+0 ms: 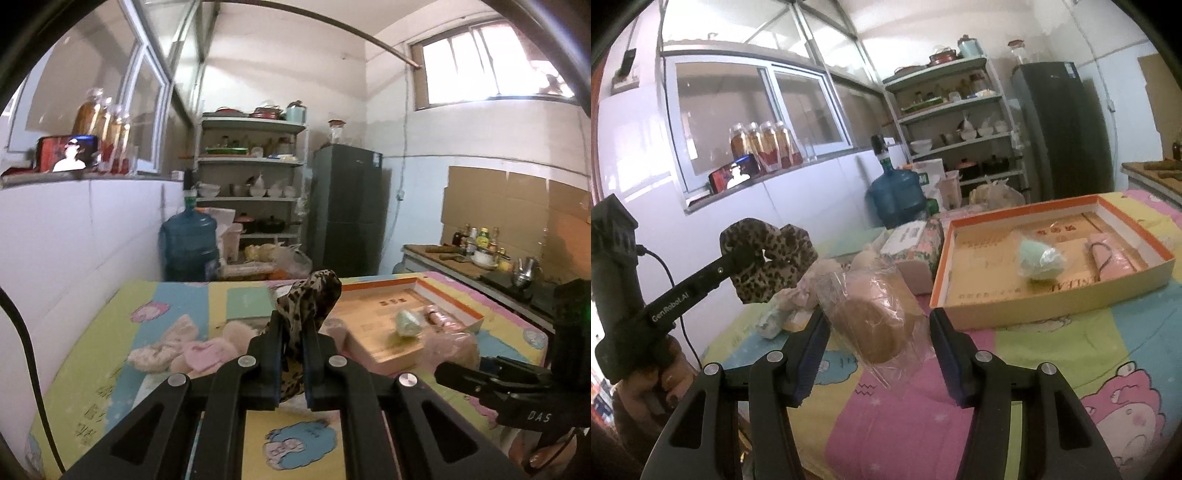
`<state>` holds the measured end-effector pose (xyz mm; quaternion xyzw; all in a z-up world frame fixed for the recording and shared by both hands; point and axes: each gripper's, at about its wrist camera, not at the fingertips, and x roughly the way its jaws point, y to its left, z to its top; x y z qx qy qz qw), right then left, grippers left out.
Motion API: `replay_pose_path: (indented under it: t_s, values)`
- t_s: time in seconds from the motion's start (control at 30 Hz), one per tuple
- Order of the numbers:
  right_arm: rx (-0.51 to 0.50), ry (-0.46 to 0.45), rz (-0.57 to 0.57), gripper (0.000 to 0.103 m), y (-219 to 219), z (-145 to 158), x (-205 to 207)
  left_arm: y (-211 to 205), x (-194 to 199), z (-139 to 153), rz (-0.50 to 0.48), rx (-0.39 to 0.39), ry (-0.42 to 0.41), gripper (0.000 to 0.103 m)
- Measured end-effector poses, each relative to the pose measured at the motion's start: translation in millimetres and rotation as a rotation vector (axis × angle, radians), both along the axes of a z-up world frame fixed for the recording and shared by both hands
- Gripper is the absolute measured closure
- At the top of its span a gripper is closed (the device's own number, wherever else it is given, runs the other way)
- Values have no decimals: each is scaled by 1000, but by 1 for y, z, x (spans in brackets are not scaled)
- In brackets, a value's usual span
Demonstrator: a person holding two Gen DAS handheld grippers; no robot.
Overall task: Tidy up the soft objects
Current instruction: 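Grasp the leopard-print scrunchie with the left tool while the right tool holds the bun, then carry both items to the box and release the scrunchie from the left tool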
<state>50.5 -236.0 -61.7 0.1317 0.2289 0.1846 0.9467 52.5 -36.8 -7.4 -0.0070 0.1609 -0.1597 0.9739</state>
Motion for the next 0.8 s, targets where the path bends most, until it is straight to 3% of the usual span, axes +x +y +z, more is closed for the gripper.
replay_pose_path:
  t_s: [0.53,0.8]
  values:
    - [-16,-70,-158,46,-68,26,-15,-80,24,21,-199,-9,-10,94]
    - [-66,-107,-247,46,-114,44,-8,-120,52,24,-217,-6,16,94]
